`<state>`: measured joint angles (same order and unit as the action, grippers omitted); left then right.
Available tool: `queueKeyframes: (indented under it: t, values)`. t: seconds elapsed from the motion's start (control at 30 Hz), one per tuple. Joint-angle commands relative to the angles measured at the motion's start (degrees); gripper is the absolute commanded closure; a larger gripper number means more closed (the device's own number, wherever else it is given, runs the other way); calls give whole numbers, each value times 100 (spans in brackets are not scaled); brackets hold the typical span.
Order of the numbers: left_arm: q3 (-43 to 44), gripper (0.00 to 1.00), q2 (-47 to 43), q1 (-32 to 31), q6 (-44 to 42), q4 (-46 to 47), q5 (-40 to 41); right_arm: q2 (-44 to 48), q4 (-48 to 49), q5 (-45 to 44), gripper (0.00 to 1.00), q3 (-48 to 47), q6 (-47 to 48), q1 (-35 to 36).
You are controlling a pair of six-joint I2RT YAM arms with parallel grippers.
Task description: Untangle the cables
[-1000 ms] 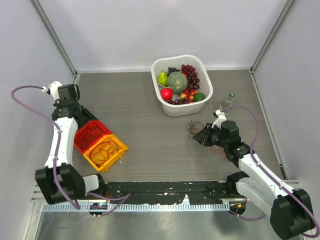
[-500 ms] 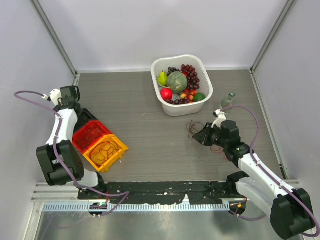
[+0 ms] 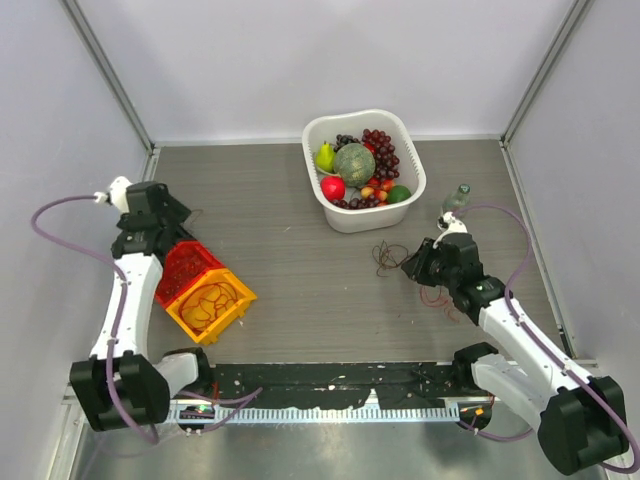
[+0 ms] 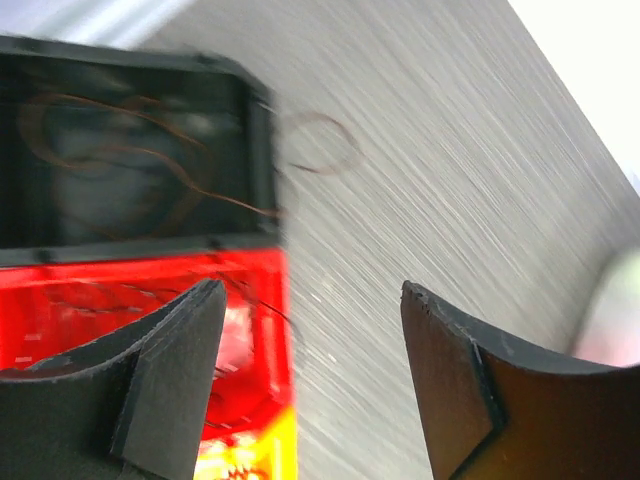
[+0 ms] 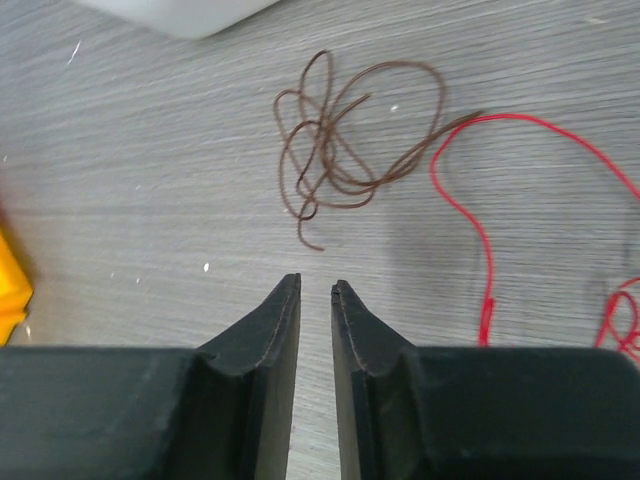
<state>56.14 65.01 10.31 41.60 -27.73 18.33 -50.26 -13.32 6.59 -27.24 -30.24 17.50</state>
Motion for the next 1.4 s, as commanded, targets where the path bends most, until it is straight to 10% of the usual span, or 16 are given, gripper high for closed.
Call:
queueKeyframes:
  t: [0.0, 0.2, 0.4, 0.8, 1.37]
  values:
    - [-182, 26, -208, -1386, -415, 610, -919, -124, -232, -510, 73, -395, -9, -194]
    - [-560, 26, -489, -2489, -890, 936, -1253, -177, -127, -229, 63, -510, 71, -220]
    - [0, 14, 35, -2498, -1505, 523, 151, -317, 75, -35, 55, -501, 45, -220]
    - [3128, 34, 4210, -1330, -2534, -872, 829, -55, 172, 431, 56, -308, 237, -229]
    - [3834, 31, 5434, -1224, -2948, -1516, 901, 175, 251, 607, 56, -132, 422, -229]
